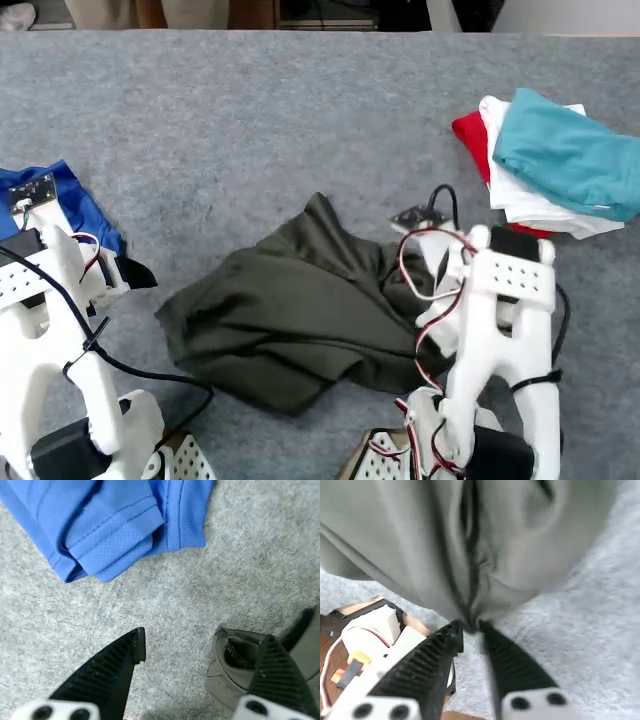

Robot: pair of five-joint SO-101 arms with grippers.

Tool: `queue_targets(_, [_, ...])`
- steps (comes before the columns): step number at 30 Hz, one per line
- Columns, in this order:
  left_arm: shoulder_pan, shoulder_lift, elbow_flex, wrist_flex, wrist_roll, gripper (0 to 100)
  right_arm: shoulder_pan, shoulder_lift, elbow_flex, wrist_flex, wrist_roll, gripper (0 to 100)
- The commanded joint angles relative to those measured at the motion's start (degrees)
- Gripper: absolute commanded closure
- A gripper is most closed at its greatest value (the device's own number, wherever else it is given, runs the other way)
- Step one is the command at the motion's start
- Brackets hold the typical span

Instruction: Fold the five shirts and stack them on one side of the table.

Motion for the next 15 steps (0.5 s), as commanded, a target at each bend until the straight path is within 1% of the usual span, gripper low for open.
queue_targets(1, [-0.26,-1.27,-2.73,-0.09,-0.35,65,0.66,-1.89,-9.89,3.60,0.62,77.2])
queue_targets(4, [-0.53,-1.27,-2.73,-0.09,-0.26,65,-0.22,-1.71,-19.47,5.80,0.62,70.9])
queue_targets(6, [-0.62,-1.27,-2.55,-0.09,-0.18,65,-2.95,-0.57,-24.92,6.15,-0.79,71.4])
queue_targets(11, [-0.62,-1.27,-2.29,-0.09,0.00,65,-14.55,12.18,-36.70,5.80,-7.74,73.9])
queue_targets(15, [-0.70,-1.27,-2.20,0.26,-0.26,65,-22.20,25.45,-49.10,6.15,-9.85,73.7])
